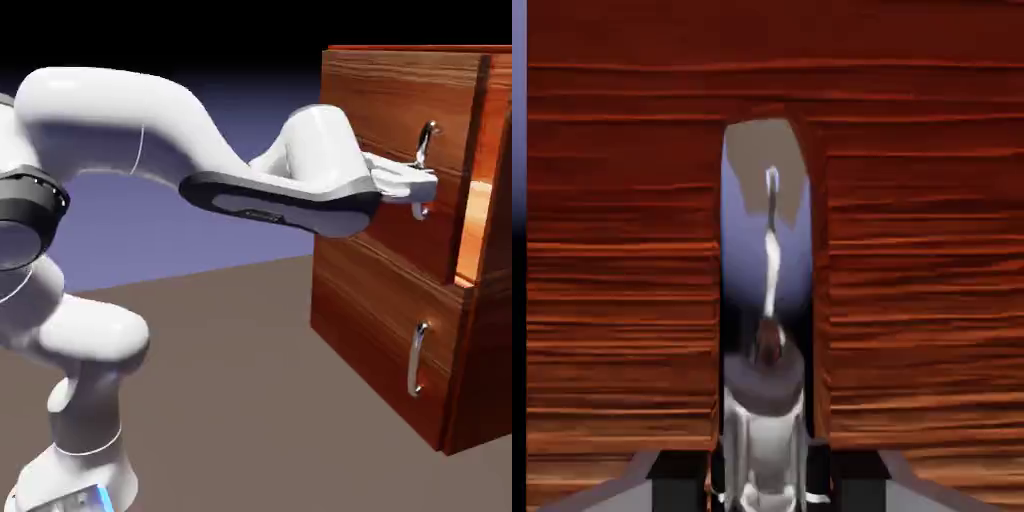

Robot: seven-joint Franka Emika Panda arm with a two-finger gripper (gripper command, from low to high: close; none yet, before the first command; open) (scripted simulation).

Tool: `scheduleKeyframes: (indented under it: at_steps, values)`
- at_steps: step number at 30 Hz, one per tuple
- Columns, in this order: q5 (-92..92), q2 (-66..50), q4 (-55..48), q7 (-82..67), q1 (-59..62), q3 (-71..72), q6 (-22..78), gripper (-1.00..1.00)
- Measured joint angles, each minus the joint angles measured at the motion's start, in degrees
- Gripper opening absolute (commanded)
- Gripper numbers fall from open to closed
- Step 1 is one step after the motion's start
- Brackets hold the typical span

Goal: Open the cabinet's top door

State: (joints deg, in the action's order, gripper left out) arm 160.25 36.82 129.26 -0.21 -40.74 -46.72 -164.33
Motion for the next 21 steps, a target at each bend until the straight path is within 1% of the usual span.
scheduleKeyframes:
  at_steps: [6, 12, 16, 21]
  values:
    - [-10.71, 3.97, 8.54, -6.63, 12.46, 11.24, 3.73, -1.0]
    - [-24.78, 10.95, 18.13, -14.82, 24.26, 23.44, 8.08, -1.0]
    - [-34.69, 16.29, 23.61, -20.27, 29.86, 30.63, 10.83, -1.0]
    - [-47.07, 22.97, 29.11, -26.99, 34.01, 38.39, 14.53, -1.0]
